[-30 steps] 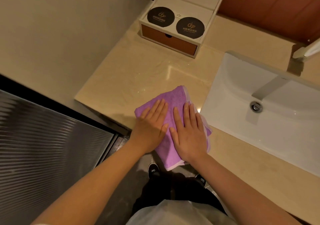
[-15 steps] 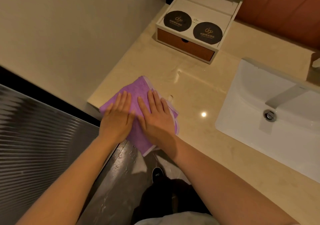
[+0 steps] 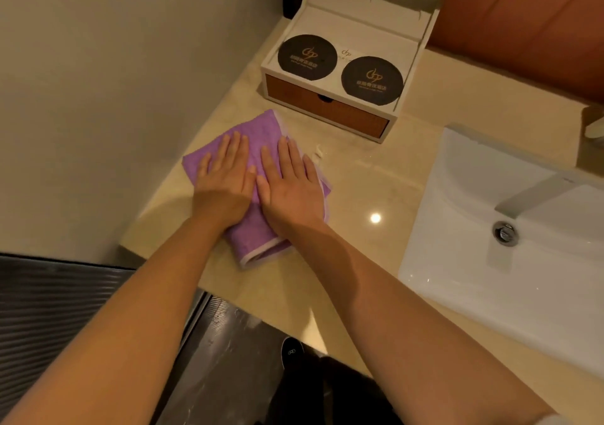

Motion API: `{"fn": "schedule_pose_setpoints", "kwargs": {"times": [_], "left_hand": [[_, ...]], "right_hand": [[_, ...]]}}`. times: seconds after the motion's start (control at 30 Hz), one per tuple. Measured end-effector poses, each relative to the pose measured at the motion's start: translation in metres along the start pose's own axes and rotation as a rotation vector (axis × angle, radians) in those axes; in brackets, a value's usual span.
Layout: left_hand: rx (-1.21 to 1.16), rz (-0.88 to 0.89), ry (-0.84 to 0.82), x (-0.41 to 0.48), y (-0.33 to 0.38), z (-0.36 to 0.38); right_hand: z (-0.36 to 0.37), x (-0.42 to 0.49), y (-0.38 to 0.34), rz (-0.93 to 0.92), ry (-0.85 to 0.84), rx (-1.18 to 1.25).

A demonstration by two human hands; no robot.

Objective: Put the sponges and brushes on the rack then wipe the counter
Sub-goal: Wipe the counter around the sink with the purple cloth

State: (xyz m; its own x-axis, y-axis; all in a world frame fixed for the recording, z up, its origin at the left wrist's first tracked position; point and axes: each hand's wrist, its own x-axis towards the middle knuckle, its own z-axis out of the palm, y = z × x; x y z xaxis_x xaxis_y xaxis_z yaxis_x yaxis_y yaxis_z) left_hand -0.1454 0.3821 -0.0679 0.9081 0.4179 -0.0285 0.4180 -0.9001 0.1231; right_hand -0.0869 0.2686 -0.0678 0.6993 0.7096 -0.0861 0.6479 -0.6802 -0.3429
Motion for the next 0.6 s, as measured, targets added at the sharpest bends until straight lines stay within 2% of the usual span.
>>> {"fn": "schedule_pose_setpoints", "kwargs": {"times": [0.27, 0.6], "left_hand": [[0.051, 0.11, -0.038, 0.032, 0.038, 0.002], [0.022, 0.097, -0.125, 0.022, 0.104, 0.006]], "right_hand": [[-0.014, 0.002, 0.035, 0.141, 0.023, -0.013], [-0.034, -0.038, 0.091, 0.132, 0.018, -0.068]]}}
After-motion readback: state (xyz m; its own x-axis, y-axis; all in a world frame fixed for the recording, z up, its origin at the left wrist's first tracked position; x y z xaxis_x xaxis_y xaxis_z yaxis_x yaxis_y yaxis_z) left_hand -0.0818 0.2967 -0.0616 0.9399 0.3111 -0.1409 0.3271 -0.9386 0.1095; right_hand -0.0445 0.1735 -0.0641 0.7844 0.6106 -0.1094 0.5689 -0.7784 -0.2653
